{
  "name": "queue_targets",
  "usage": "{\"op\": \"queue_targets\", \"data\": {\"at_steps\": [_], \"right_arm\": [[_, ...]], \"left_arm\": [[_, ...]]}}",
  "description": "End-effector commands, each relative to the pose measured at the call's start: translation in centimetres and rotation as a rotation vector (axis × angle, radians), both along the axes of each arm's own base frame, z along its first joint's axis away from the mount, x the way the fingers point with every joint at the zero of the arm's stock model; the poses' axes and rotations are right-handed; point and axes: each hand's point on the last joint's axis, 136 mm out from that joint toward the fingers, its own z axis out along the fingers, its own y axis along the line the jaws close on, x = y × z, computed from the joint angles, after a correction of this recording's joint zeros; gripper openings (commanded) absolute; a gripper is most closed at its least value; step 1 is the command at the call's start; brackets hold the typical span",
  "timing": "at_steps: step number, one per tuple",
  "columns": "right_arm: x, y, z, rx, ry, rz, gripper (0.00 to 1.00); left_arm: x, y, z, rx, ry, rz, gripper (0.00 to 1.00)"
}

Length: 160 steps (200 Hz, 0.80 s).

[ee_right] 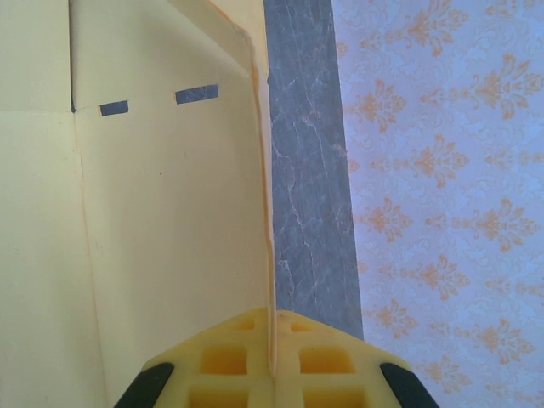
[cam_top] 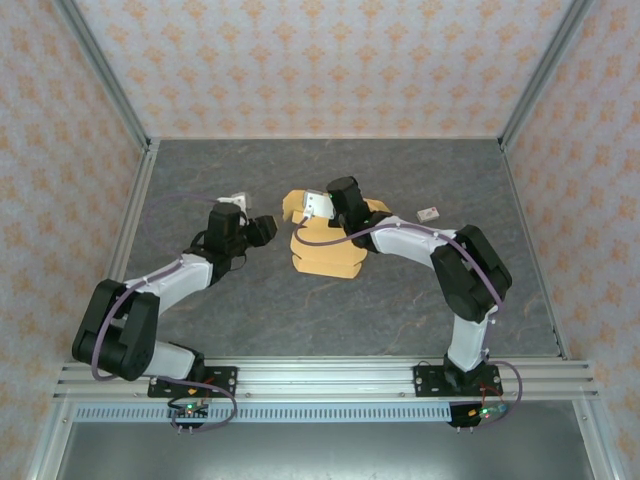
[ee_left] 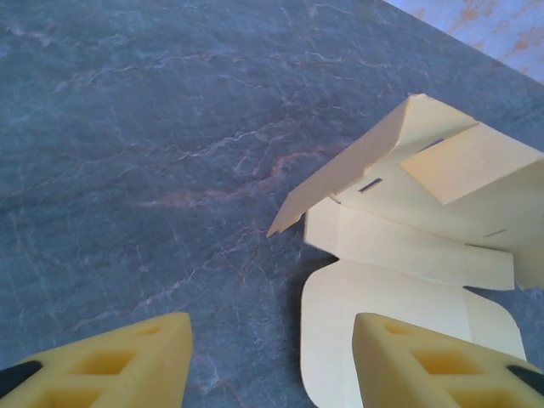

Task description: Fold the paper box

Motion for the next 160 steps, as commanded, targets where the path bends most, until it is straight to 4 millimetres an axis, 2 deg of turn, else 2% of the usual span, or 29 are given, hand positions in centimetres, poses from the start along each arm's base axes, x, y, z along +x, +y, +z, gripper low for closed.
{"op": "queue_targets", "data": {"at_steps": [1,20,41,56,98,126,160], "right_arm": [[0.3,0.2,-1.1,-0.011,0.012,0.02,0.0],[0.2,0.3,-1.3,-0.005,0.021,0.024,0.0],[0.2,0.4,-1.4,-0.002,0.021,0.024,0.0],[0.2,0.5,-1.2,0.005,0.02,0.025,0.0],[0.2,0.4,-0.8,0.006,0.008,0.017,0.0],[0.3,0.5,-0.6,0.007,0.001,0.013,0.0],[0.4,0.7,-0.5,0.004,-0.007,0.01,0.0]], "left_arm": [[1.3,-2.7,4.5,-0.039,-0.098,-0.149,0.5],[1.7,-2.9,5.7,-0.092,-0.051,-0.122,0.5],[2.3,-4.6,7.6,-0.194,0.001,-0.161,0.49],[3.3,-5.2,8.1,-0.269,0.054,-0.131,0.49],[5.4,-6.2,7.1,-0.325,0.182,-0.095,0.46],[6.0,-6.4,6.4,-0.32,0.225,-0.085,0.46],[6.7,-7.7,5.0,-0.34,0.272,-0.113,0.45]]}}
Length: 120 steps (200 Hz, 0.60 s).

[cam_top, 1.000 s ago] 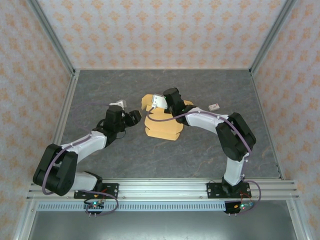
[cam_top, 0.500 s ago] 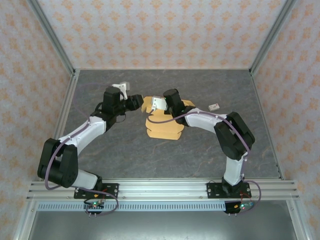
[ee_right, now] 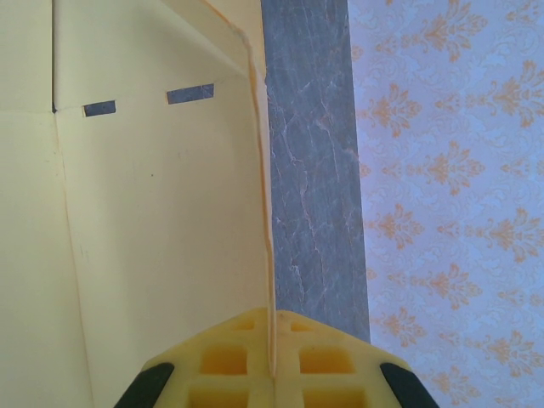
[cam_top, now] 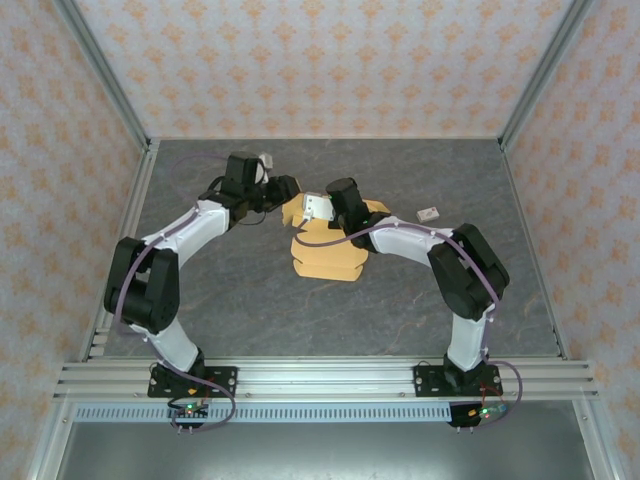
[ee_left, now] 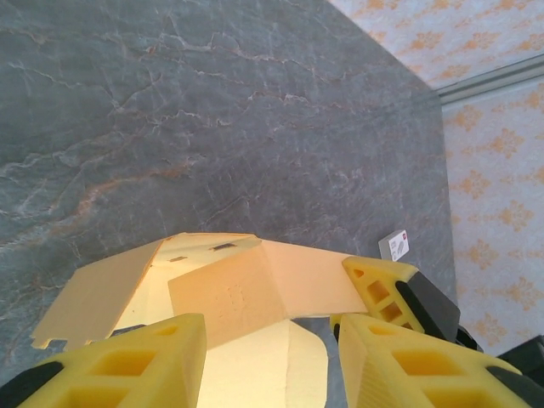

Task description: Fold the paper box

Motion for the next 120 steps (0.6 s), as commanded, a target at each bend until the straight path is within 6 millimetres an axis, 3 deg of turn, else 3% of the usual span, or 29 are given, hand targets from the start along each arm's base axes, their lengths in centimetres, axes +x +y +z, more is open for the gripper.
{"op": "queue_targets", "data": {"at_steps": [1,49,120], "right_arm": [[0.3,0.4,0.4,0.013,-0.021,-0.004,0.0],[0.1,0.6,0.5,0.013,-0.023,-0.003,0.0],[0.2,1.1,0.4,0.005,-0.027,-0.004,0.0]], "left_arm": [[0.2,-1.3,0.3,-0.042,0.038,-0.03,0.45],[1.4,-2.6,-0.9,-0.036,0.047,-0.033,0.45],[1.3,-5.8,-2.4,-0.126,0.073,-0.05,0.45]]}}
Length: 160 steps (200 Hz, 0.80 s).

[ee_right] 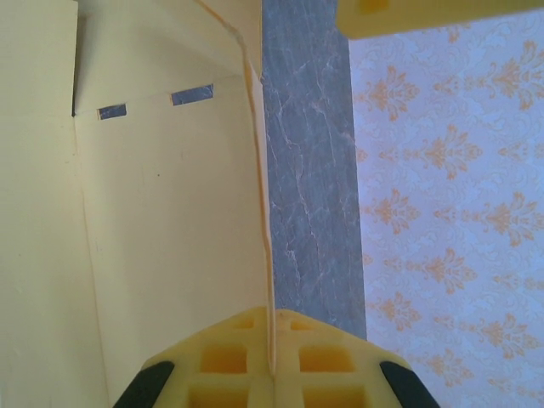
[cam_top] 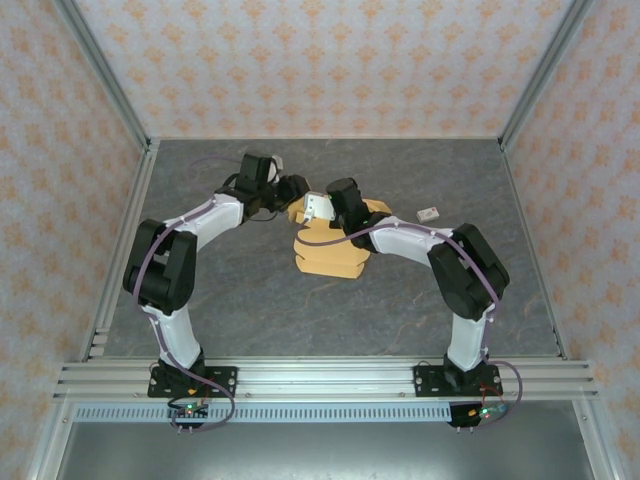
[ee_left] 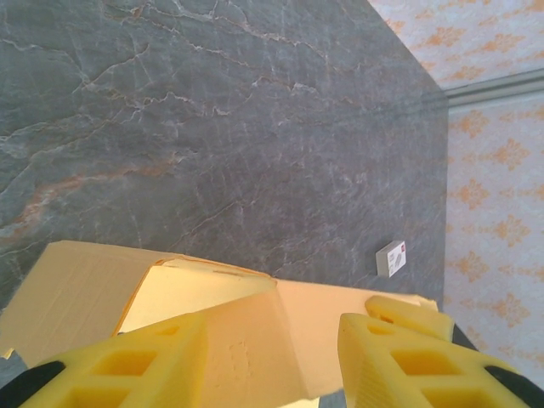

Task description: Fold the paper box

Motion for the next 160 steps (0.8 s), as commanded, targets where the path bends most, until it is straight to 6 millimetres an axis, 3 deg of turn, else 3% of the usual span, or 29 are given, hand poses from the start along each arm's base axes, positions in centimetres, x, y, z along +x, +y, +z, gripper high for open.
{"op": "queue_targets", "data": {"at_steps": [1,58,83,104,160], "right_arm": [[0.0,1.6,0.4,0.022,-0.018,0.025,0.0],[0.2,1.7,0.7,0.016,-0.024,0.025,0.0],[0.2,1.8,0.7,0.014,-0.023,0.026,0.0],[0.2,1.7,0.7,0.012,-0.025,0.024,0.0],[0.2,1.6,0.7,0.011,-0.027,0.018,0.0]], "left_arm": [[-0.8,-3.2,0.3,-0.049,-0.009,-0.066,0.45],[-0.7,-0.6,3.1,0.208,-0.056,-0.068,0.46],[-0.8,-0.4,4.1,0.221,-0.069,-0.068,0.46],[-1.2,-0.8,3.8,0.201,-0.041,-0.086,0.45],[-1.7,1.1,1.5,0.283,0.026,-0.042,0.46]]}}
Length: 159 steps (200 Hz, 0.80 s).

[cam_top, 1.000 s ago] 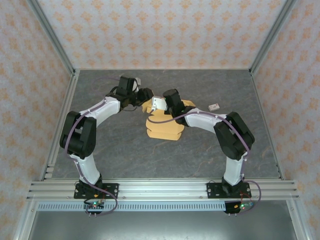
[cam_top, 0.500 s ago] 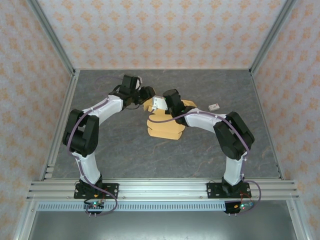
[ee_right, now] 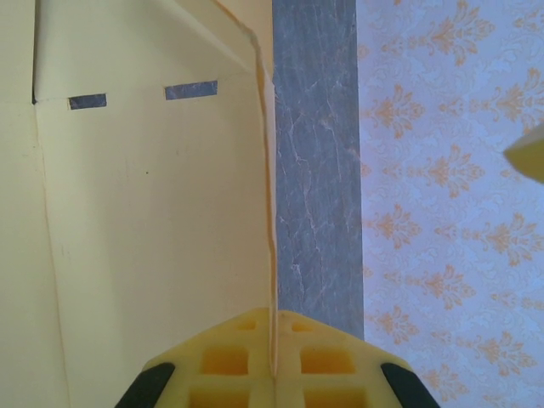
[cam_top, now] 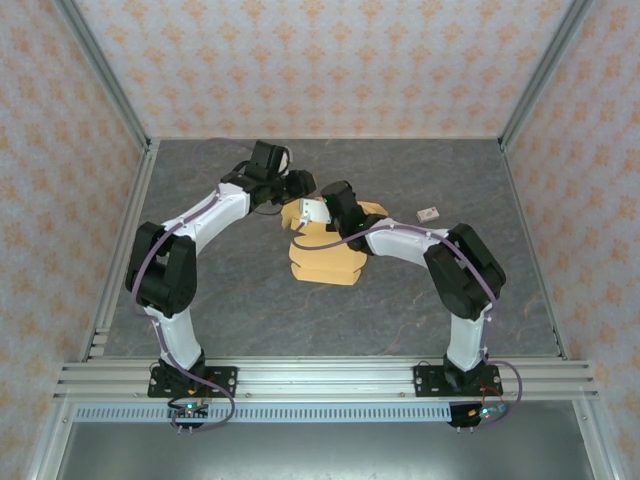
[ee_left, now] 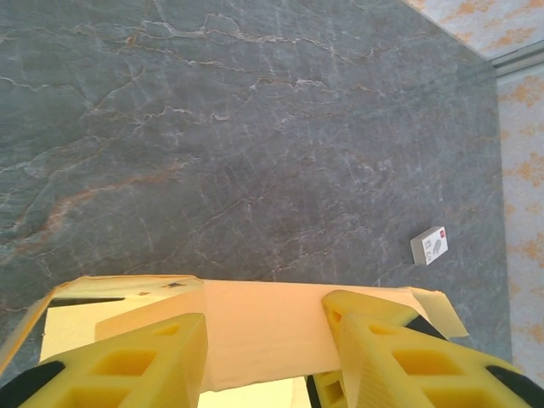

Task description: Fold the paper box

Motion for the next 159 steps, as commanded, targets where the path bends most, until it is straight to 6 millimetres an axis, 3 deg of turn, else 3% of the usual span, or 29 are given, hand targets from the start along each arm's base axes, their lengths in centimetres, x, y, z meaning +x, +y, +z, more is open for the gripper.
{"op": "queue_targets", "data": {"at_steps": [1,48,92,115,159], "right_arm": [[0.7,0.6,1.1,0.036,-0.021,-0.007,0.0],[0.8,0.5,1.0,0.025,-0.022,-0.013,0.0],[1.1,0.4,1.3,0.033,-0.042,-0.028,0.0],[1.5,0.5,2.0,0.042,-0.066,-0.034,0.0],[1.6,0.7,2.8,0.046,-0.09,-0.018,0.0]], "left_arm": [[-1.2,1.5,-0.8,0.068,0.05,0.015,0.46],[-1.5,1.5,-1.8,0.012,0.085,0.039,0.48],[-0.8,3.4,0.0,-0.154,0.057,0.161,0.48],[-0.7,3.0,1.1,-0.193,0.049,0.157,0.48],[0.1,2.1,1.3,-0.269,0.075,0.177,0.47]]}}
